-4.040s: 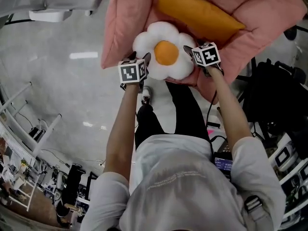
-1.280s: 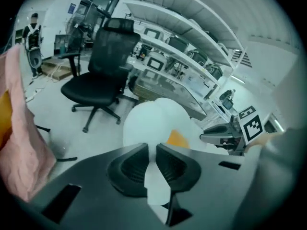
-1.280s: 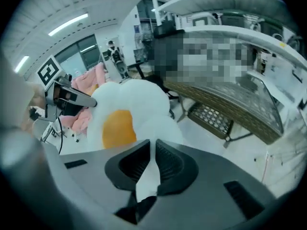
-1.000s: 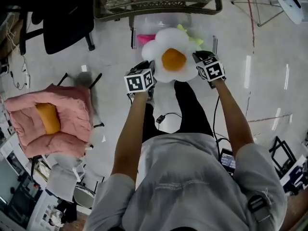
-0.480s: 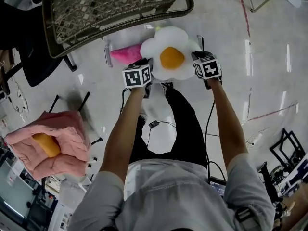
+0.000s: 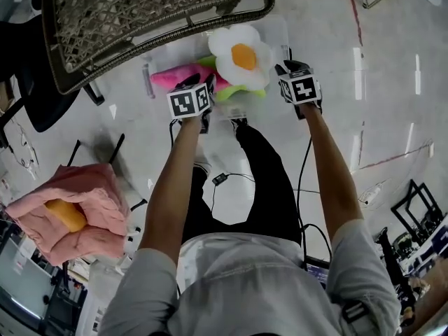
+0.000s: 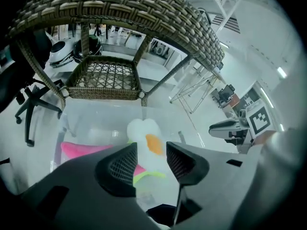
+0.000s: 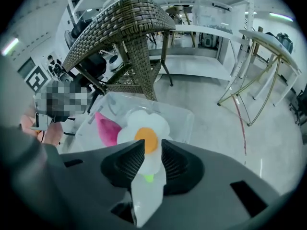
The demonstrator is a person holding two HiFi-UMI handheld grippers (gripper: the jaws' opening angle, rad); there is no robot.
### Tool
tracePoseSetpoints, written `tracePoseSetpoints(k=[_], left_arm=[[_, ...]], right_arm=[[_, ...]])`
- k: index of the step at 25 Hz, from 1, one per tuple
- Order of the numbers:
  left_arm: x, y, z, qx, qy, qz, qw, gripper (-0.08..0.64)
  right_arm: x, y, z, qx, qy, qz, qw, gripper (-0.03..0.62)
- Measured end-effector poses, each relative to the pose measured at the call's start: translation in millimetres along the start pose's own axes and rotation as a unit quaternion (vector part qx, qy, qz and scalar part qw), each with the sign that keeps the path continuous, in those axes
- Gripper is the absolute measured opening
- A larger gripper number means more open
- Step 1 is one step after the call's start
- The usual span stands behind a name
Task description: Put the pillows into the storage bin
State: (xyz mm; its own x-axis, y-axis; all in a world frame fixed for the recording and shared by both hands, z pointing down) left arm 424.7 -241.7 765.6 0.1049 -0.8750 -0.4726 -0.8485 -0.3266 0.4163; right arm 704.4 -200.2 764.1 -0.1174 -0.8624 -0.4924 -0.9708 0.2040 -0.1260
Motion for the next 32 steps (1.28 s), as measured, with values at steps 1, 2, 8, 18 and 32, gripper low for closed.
tracePoseSetpoints(k=[1, 2, 8, 18, 32], left_arm=[[-1.2, 0.7, 3.2, 0.006, -0.001, 0.006, 1.0, 0.202], [-1.8, 3.5, 7.8, 0.013, -0.003, 0.012, 0.9998, 0.202], [-8.3, 15.7, 62.2, 0.034, -0.033, 0.057, 0.9973, 0.195], [-18.4, 98.1, 231.4, 0.108, -0.127, 0.137, 0.9764, 0.184], [-163.2, 264.6, 551.0, 0.257, -0.276, 0.259, 0.8892, 0.181]], right_arm=[[3.6, -0.2, 0.9, 0.004, 0.0, 0.005, 1.0, 0.126], [9.2, 1.8, 1.5, 0.007, -0.002, 0.01, 1.0, 0.126], [39.6, 42.5, 36.8, 0.029, -0.035, 0.051, 0.998, 0.121], [119.8, 211.9, 64.5, 0.139, -0.041, 0.158, 0.977, 0.112], [188.4, 606.2, 111.7, 0.297, -0.101, 0.329, 0.891, 0.106]])
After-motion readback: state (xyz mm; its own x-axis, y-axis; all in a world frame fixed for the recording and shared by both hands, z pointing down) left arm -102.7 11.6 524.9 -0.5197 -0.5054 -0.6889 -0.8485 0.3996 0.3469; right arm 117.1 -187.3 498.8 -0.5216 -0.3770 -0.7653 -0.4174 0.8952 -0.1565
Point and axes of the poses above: the fingertips, and each gripper's own axes: z backward along the fingers, y to its left, x out of its top, the point moved 7 cm from there along z, backward along the fingers, and after that the axes turned 8 degrees about -y, right-handed, at the moved point
